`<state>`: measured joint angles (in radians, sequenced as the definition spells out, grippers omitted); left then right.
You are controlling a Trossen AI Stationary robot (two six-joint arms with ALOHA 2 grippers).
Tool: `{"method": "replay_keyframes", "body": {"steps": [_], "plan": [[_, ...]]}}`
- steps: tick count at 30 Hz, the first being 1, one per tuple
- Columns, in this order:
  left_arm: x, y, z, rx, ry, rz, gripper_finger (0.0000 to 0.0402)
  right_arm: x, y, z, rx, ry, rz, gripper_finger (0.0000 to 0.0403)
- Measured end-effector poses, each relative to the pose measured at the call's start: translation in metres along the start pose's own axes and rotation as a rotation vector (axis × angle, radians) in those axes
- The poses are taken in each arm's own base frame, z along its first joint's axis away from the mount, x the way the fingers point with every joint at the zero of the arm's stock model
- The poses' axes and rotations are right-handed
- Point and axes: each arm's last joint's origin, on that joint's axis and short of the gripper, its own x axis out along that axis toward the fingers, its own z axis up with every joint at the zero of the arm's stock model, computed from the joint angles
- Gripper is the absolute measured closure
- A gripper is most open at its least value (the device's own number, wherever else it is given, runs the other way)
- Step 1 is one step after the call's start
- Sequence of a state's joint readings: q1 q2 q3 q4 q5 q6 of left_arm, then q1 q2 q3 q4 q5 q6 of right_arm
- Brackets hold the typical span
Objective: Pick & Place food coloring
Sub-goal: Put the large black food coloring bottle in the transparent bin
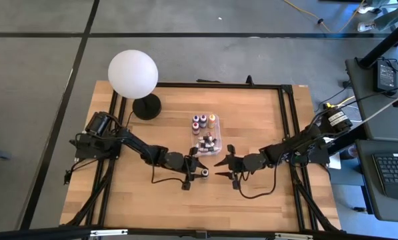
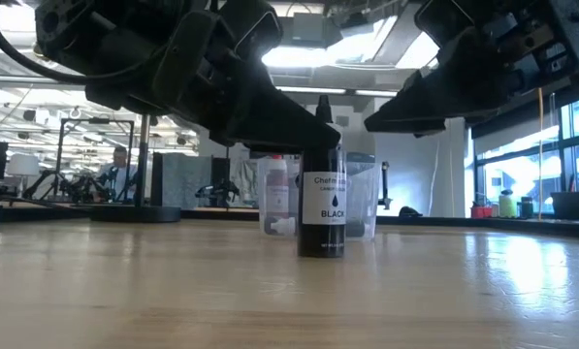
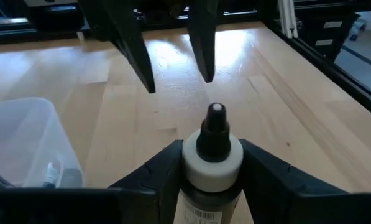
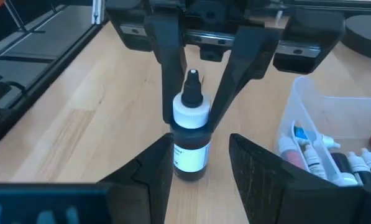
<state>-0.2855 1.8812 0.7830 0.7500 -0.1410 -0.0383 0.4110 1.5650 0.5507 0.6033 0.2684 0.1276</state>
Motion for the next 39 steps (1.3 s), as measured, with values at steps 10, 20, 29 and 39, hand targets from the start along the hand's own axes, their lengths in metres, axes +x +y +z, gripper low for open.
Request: {"method": "replay_keyframes", "body": {"steps": [10, 20, 29, 39], "plan": [[0.000, -0.001, 0.001, -0.019, -0.001, -0.039, 0.0235, 0.000, 0.000, 0.001, 0.004, -0.014, 0.002, 0.0244], [-0.004, -0.001, 0.008, 0.080, -0.016, -0.058, 0.0157, 0.000, 0.000, 0.002, -0.001, -0.014, 0.001, 0.0243], [-0.038, 0.003, 0.028, 0.082, 0.014, -0.042, 0.0148, 0.000, -0.001, 0.005, 0.034, -0.052, -0.028, 0.0147], [-0.109, 0.005, 0.023, 0.028, -0.077, 0.201, 0.0148, 0.001, -0.002, 0.011, 0.030, -0.102, -0.071, 0.0099]]}}
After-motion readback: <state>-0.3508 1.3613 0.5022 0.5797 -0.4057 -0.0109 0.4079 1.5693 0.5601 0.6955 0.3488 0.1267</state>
